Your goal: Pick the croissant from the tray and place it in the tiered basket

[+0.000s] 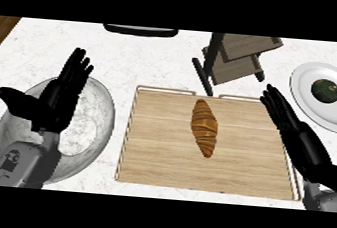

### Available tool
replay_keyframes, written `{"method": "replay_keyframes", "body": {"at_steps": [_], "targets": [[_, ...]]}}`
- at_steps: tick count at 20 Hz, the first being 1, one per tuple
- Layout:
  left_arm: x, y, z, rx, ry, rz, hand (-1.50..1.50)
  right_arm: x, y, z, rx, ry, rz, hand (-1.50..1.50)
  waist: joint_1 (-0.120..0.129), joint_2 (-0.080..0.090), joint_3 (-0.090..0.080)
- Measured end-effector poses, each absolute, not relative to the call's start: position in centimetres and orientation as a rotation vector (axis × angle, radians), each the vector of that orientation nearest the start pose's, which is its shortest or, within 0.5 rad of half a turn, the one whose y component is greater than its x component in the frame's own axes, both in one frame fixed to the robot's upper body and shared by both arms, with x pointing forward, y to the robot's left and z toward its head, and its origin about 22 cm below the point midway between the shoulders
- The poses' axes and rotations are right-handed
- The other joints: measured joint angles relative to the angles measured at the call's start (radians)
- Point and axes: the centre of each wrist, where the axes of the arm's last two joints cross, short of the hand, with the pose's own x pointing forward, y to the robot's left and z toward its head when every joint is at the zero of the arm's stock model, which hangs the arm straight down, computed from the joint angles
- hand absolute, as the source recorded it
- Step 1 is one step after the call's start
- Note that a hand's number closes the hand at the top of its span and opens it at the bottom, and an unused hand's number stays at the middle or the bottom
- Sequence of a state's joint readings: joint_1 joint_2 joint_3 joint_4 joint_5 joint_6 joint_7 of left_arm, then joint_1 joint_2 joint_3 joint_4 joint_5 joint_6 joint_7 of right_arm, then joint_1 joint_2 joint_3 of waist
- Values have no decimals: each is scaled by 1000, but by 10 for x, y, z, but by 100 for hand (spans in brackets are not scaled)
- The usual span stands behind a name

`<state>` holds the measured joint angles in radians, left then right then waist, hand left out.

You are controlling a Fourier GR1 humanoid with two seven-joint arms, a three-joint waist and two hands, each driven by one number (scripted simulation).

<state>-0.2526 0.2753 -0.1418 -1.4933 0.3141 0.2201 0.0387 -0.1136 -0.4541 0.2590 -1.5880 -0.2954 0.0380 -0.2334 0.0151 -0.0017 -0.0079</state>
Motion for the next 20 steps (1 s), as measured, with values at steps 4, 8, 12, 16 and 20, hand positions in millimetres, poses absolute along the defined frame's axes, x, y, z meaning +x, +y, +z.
{"method": "replay_keyframes", "body": {"at_steps": [4, 8, 12, 16, 20], "targets": [[291, 231, 45, -36, -1644, -60, 0, 283, -219, 48, 131, -1752, 256, -150, 5, 2, 5], [290, 225, 44, -73, -1664, -173, 0, 304, -182, 48, -30, -1659, 104, -150, 23, 6, 7], [289, 222, 38, -107, -1683, -221, 0, 318, -129, 52, -41, -1647, -64, -150, 29, 5, 16], [287, 224, 31, -92, -1689, -243, 0, 329, -96, 68, -119, -1709, -39, -150, 13, -3, 23], [282, 231, 26, -74, -1694, -237, 0, 335, -94, 83, -241, -1696, 122, -150, -11, -15, 23]]}}
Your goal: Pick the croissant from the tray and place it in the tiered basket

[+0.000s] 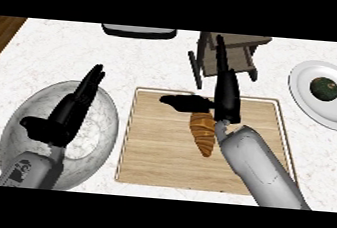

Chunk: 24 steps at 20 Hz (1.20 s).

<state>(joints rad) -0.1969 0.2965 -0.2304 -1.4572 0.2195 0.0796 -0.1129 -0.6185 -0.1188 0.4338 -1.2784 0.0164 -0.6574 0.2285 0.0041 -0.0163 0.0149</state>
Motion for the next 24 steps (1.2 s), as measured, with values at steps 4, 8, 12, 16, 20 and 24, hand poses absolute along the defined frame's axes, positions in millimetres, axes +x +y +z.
{"method": "replay_keyframes", "body": {"at_steps": [4, 8, 12, 16, 20, 24], "targets": [[279, 236, 25, -61, -1680, -231, 0, 348, -109, 93, -412, -1580, 390, -150, -17, -11, -6], [279, 240, 25, -56, -1667, -220, 0, 353, -111, 107, -538, -1415, 697, -150, -22, -20, -14], [278, 241, 26, -55, -1657, -219, 0, 353, -97, 134, -617, -1213, 920, -150, -26, -21, -12], [277, 242, 25, -58, -1662, -214, 0, 342, -72, 168, -632, -1088, 1044, -150, -29, -16, -7], [277, 242, 25, -58, -1666, -219, 0, 330, -57, 192, -614, -1075, 1091, -150, -28, -11, -3], [277, 240, 26, -56, -1671, -227, 0, 325, -56, 200, -646, -1072, 1090, -150, -27, -7, -1]]}}
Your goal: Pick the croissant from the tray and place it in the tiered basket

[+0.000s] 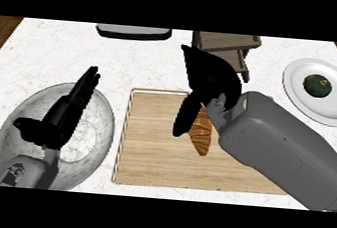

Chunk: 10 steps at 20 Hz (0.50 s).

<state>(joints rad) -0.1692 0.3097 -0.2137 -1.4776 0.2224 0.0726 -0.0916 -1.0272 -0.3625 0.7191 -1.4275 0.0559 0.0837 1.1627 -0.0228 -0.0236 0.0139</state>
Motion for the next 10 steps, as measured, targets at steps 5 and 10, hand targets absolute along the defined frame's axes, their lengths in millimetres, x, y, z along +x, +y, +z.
{"method": "replay_keyframes", "body": {"at_steps": [5, 10], "targets": [[277, 239, 26, -59, -1677, -232, 0, 328, -57, 188, -728, -1014, 1101, -150, 3, 3, 0], [276, 238, 26, -60, -1684, -234, 0, 330, -61, 165, -732, -932, 1107, -150, 4, 5, 1]]}}
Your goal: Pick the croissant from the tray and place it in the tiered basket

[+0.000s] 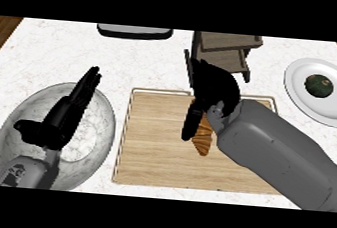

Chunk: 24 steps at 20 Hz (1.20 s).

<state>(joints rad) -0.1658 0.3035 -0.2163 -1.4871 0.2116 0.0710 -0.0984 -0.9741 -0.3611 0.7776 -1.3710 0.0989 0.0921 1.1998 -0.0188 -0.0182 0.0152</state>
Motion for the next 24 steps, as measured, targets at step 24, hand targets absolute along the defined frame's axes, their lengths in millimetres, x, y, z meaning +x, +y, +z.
{"method": "replay_keyframes", "body": {"at_steps": [24], "targets": [[279, 241, 24, -74, -1698, -236, 0, 321, -84, 85, -723, -803, 1037, -150, 8, 3, 4]]}}
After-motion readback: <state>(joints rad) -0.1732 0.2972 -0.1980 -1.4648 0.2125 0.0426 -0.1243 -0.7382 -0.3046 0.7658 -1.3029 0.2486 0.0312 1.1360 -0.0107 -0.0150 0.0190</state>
